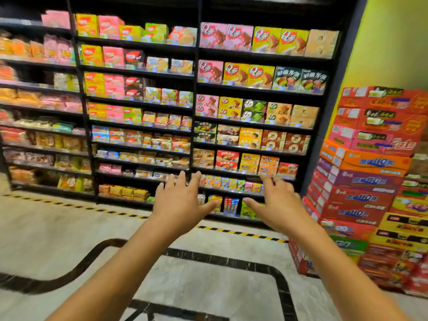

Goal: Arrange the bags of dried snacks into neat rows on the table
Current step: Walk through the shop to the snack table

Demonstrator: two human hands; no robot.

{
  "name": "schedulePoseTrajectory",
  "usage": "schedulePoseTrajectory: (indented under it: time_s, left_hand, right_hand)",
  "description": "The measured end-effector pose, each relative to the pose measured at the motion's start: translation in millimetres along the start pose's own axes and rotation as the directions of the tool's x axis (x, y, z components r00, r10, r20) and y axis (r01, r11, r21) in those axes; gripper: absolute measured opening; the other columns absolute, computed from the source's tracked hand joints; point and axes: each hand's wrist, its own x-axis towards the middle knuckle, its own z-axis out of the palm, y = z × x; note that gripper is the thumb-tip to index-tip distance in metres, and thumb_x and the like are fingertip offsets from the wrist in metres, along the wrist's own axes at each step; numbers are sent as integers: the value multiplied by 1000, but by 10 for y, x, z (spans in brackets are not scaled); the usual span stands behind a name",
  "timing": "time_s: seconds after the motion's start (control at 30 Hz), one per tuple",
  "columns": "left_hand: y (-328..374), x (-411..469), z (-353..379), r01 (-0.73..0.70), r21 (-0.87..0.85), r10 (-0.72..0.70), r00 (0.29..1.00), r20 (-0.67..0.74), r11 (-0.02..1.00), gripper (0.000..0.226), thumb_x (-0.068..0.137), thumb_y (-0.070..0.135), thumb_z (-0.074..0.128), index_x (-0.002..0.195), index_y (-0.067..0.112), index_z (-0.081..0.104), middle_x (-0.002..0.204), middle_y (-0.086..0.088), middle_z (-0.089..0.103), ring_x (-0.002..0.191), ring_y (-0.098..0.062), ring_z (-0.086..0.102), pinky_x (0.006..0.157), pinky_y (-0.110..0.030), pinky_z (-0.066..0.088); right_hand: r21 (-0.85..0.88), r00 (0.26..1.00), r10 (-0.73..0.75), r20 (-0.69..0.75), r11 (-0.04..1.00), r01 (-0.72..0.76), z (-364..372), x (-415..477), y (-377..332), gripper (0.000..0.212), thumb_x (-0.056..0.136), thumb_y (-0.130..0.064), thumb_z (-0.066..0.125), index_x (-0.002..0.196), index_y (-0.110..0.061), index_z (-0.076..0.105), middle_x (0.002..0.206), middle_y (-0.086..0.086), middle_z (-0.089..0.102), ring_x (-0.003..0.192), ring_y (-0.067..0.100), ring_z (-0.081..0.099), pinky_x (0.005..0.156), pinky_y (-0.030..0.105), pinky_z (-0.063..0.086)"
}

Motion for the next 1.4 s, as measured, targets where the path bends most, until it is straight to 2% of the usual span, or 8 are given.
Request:
schedulePoseTrajectory:
  time_s: [0.17, 0.37, 0.73, 0.87, 1.03, 1.23, 1.33, 1.4]
  left_hand:
    - [-808, -301, 687, 165, 1, -165, 983, 83, 986, 91, 78, 80, 33, 151, 30, 10, 159, -8, 15, 146, -31, 13, 116, -49, 19]
    - [-1852, -929, 1601, 377, 73, -380, 874, 302, 923, 87, 83, 74, 34, 151, 25, 13, 158, -14, 15, 145, -36, 12, 116, -50, 15]
    - [-3001, -1679, 2557, 777, 196, -754, 463, 467, 598, 81, 88, 67, 34, 151, 21, 14, 158, -16, 15, 145, -37, 11, 115, -48, 14]
    - [-3314, -1841, 2610, 886, 236, -845, 256, 469, 399, 80, 90, 66, 31, 152, 21, 8, 159, -17, 10, 145, -36, 9, 115, -48, 13]
    - [-3414, -2216, 2653, 975, 216, -914, -43, 404, 50, 80, 89, 64, 32, 152, 21, 7, 159, -16, 11, 145, -34, 15, 115, -46, 19]
    - [-2840, -2740, 2549, 885, 106, -829, -461, 318, -453, 82, 86, 66, 31, 152, 21, 11, 158, -19, 11, 144, -35, 17, 114, -46, 19]
    - [-2470, -2994, 2470, 790, -8, -767, -593, 244, -613, 83, 76, 65, 35, 142, 14, 43, 145, -25, 39, 130, -44, 43, 100, -54, 43]
    - [-2246, -3148, 2422, 733, -28, -716, -655, 241, -680, 80, 83, 65, 33, 148, 17, 31, 154, -23, 23, 139, -42, 28, 108, -50, 32]
  right_hand:
    - [75, 987, -69, 146, 996, 58, 1050, -6, -747, 78, 85, -64, 44, 145, -19, 21, 148, 14, 31, 135, 35, 27, 107, 47, 32]
    - [108, 868, -173, 465, 984, 138, 2371, -263, -1604, 71, 87, -61, 43, 142, -18, 26, 146, 16, 33, 133, 36, 29, 104, 47, 32]
    - [137, 496, -420, 760, 849, 510, 3847, -118, -2786, 71, 90, -56, 41, 145, -13, 22, 148, 18, 32, 135, 38, 28, 108, 48, 29]
    - [215, 290, -569, 770, 658, 722, 4152, -51, -3409, 66, 91, -53, 40, 143, -14, 26, 143, 16, 38, 131, 35, 33, 104, 46, 31]
    - [378, -108, -684, 722, 259, 889, 4418, -302, -4007, 68, 93, -51, 38, 147, -14, 17, 144, 17, 35, 130, 34, 33, 102, 45, 32]
    - [511, -519, -607, 602, -207, 835, 4479, -874, -4430, 69, 91, -47, 42, 147, -17, 16, 141, 18, 37, 129, 34, 36, 102, 45, 34]
    - [555, -646, -535, 545, -347, 756, 4343, -1266, -4572, 70, 91, -50, 42, 147, -17, 17, 142, 19, 36, 129, 35, 34, 102, 44, 33]
    - [569, -702, -500, 508, -417, 709, 4229, -1525, -4633, 69, 91, -51, 42, 146, -16, 19, 142, 17, 37, 128, 35, 35, 102, 43, 35]
